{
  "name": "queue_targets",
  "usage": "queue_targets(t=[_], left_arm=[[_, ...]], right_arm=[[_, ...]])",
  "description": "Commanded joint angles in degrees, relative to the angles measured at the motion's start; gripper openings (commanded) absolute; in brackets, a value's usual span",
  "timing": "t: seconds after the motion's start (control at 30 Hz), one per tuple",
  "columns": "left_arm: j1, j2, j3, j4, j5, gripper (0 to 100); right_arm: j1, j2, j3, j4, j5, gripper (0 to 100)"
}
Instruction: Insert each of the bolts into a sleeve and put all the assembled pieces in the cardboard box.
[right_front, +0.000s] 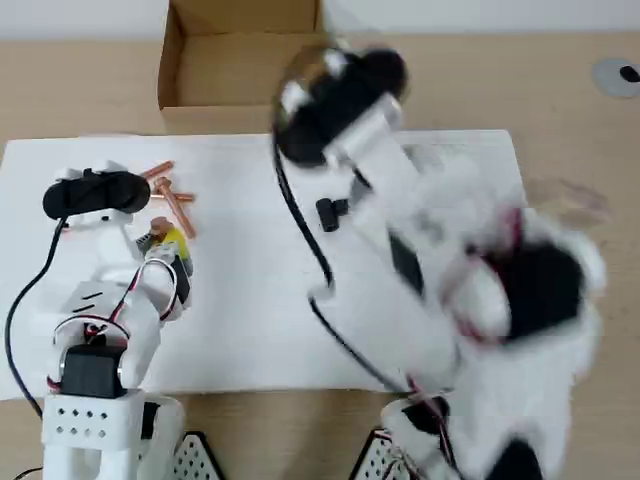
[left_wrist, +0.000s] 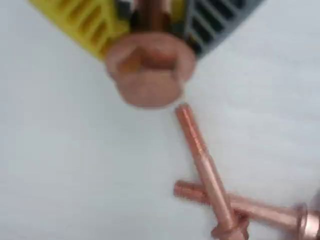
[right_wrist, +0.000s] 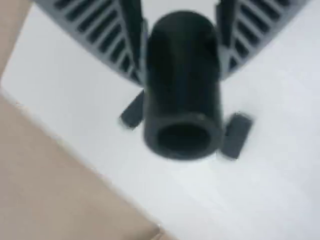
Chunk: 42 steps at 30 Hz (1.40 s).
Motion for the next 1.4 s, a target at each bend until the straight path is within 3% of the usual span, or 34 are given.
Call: queue_targets(t=[0.0, 0.23, 0.4, 0.5, 0.67, 0.87, 0.97, 1.17, 1.37], left_arm=[[0.9, -1.1, -3.7, 2.3, 2.7, 1], [0.7, -6.2, -4.0, 4.3, 2.6, 1], [0.9, -14.5, -3.4, 4.5, 2.8, 1], [0.9, -18.5, -2.3, 4.4, 2.8, 1], [0.9, -22.5, -1.1, 3.8, 2.9, 1], [0.9, -24.7, -3.5, -0.4, 2.9, 1], [0.9, -24.9, -6.4, -0.4, 3.0, 1], [2.8, -24.7, -11.8, -0.4, 3.0, 1], [20.7, -22.6, -20.9, -0.1, 2.7, 1]], right_arm=[[-0.7, -14.5, 19.1, 0.3, -4.3, 1.0], [-0.7, -34.9, 53.8, -14.1, -4.2, 1.0], [-0.7, -38.0, 65.1, -24.0, -4.7, 1.0], [-0.9, -38.1, 70.1, -32.8, -8.7, 1.0], [-9.5, -38.6, 82.3, -59.2, -23.3, 1.0], [-20.5, -38.5, 98.6, -96.7, -23.3, 1.0], [-25.1, -38.1, 104.8, -109.2, -21.9, 1.0], [-31.5, -38.5, 111.7, -113.3, -21.0, 0.9], [-31.7, -38.1, 112.0, -112.9, -22.3, 0.9]])
